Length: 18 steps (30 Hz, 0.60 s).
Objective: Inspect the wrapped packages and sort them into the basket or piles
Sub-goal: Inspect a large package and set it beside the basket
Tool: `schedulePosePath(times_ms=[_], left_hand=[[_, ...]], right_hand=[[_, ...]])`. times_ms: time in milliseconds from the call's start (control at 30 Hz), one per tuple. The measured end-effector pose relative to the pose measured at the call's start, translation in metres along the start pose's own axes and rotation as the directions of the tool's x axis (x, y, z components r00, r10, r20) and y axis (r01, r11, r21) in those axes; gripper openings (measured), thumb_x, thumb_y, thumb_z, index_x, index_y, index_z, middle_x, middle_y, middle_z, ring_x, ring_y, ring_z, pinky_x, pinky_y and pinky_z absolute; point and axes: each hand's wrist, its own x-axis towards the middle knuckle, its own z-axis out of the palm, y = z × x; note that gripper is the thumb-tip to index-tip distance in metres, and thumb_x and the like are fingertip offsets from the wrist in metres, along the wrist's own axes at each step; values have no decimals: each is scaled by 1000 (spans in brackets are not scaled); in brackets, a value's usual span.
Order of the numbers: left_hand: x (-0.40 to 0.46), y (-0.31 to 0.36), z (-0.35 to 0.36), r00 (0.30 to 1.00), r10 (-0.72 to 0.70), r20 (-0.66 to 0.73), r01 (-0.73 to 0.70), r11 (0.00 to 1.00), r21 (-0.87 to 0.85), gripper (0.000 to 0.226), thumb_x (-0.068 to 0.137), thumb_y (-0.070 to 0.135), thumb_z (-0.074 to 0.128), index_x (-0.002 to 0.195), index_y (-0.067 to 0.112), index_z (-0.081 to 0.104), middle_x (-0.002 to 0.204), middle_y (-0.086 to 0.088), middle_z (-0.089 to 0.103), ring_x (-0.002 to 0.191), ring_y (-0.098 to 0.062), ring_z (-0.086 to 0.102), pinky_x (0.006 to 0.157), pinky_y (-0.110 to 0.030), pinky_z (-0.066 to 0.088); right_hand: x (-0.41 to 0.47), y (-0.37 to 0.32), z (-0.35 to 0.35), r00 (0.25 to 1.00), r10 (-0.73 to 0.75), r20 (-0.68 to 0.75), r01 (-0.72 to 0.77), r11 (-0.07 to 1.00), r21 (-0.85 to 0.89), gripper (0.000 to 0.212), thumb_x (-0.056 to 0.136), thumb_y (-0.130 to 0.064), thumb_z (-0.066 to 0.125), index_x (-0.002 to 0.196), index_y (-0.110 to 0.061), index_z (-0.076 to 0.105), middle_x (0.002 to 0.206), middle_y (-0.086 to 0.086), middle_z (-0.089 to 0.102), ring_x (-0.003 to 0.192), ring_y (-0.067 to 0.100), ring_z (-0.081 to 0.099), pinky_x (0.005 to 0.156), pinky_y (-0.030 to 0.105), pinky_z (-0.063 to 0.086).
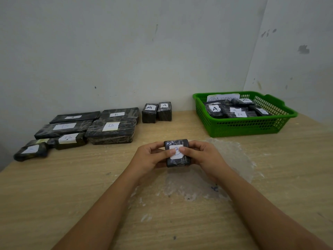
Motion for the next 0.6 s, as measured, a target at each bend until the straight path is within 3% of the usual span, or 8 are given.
schedulePosePath(times_ms=[167, 300, 433, 600], left_hand=[[2, 0, -2, 998, 31, -59, -29, 999, 37, 40, 79, 10, 82, 118, 5, 74, 101, -15, 79, 96, -28, 77, 84, -37, 62], [2, 1, -2, 996, 41, -83, -38, 999, 36, 35, 80, 6, 82, 115, 6, 75, 100, -14, 79, 96, -29, 77, 79, -33, 63], [1, 1, 0, 998, 21, -62, -20, 1000, 11, 36, 83, 6, 80, 119, 3, 74, 102, -15, 79, 96, -29, 77, 80, -33, 63], [1, 3, -4, 999, 32, -22, -32, 999, -11, 68, 68, 14, 86, 133, 12, 67, 117, -8, 77, 105, -22, 75, 86, -36, 62]], right_hand=[[0, 0, 2, 998, 34, 50, -33, 999, -19, 20, 92, -11, 72, 110, -4, 70, 96, 10, 78, 85, 20, 74, 67, 28, 58], [-1, 2, 1, 995, 26, 94, -22, 999, -44, 29, 91, -10, 73, 119, -7, 69, 108, 18, 76, 93, 25, 74, 71, 30, 58], [-1, 0, 1, 998, 6, 59, -5, 1000, -28, 25, 89, -4, 74, 114, -3, 71, 103, 20, 77, 86, 24, 75, 67, 29, 59], [0, 0, 0, 1000, 19, 17, -19, 1000, -5, 26, 90, -5, 73, 115, 1, 71, 103, 21, 76, 86, 25, 74, 67, 29, 61]])
